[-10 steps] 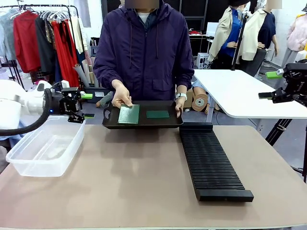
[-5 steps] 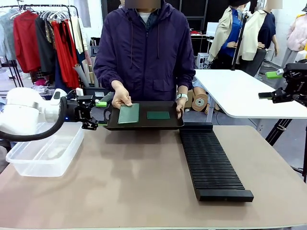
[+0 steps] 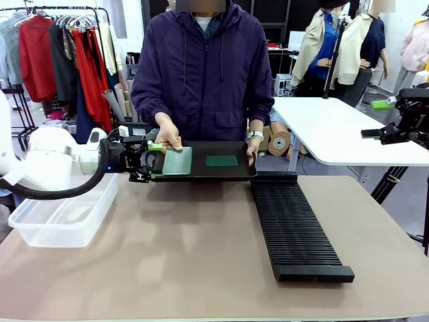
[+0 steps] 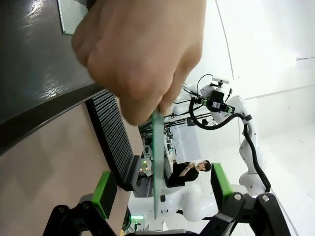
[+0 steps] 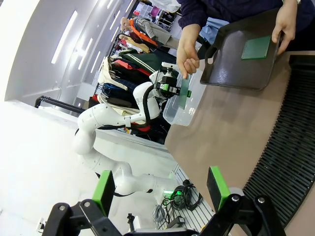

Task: Sort PCBs into racks and boxes based on the side picked up.
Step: Pick up the Blank PCB handed by the Human, then if the short side of the Blank PCB is picked up, insert it into the PCB Rack ; if the long side is picked up, place it in the Organizing box.

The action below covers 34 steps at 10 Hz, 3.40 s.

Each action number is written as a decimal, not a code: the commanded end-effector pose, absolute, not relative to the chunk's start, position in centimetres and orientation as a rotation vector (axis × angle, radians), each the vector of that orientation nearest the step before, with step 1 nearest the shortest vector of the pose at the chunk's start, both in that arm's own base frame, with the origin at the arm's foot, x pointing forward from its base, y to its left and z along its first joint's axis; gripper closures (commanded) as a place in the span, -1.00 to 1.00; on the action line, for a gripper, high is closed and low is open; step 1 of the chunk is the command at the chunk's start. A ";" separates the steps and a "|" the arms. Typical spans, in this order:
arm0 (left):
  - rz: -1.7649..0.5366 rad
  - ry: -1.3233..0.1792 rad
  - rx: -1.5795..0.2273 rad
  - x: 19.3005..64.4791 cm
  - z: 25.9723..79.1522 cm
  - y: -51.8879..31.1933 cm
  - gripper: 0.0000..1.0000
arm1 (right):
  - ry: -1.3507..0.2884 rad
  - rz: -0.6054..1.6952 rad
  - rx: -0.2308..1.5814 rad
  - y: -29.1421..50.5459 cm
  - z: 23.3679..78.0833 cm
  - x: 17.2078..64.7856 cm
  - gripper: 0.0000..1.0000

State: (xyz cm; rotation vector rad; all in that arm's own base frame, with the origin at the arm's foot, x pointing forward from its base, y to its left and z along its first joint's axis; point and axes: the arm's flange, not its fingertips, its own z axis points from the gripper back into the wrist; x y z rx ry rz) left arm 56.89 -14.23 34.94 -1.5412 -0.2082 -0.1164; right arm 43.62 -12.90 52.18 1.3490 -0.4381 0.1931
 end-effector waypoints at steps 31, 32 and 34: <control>-0.128 -0.154 -1.584 57.2 33.6 -16.2 1.00 | -0.440 0.195 1.353 -12.8 52.4 43.6 -1.00; -0.128 -0.154 -1.584 57.2 33.6 -16.2 1.00 | -0.440 0.195 1.353 -12.8 52.4 43.6 -1.00; -0.128 -0.154 -1.584 57.2 33.6 -16.2 1.00 | -0.440 0.195 1.353 -12.8 52.4 43.6 -1.00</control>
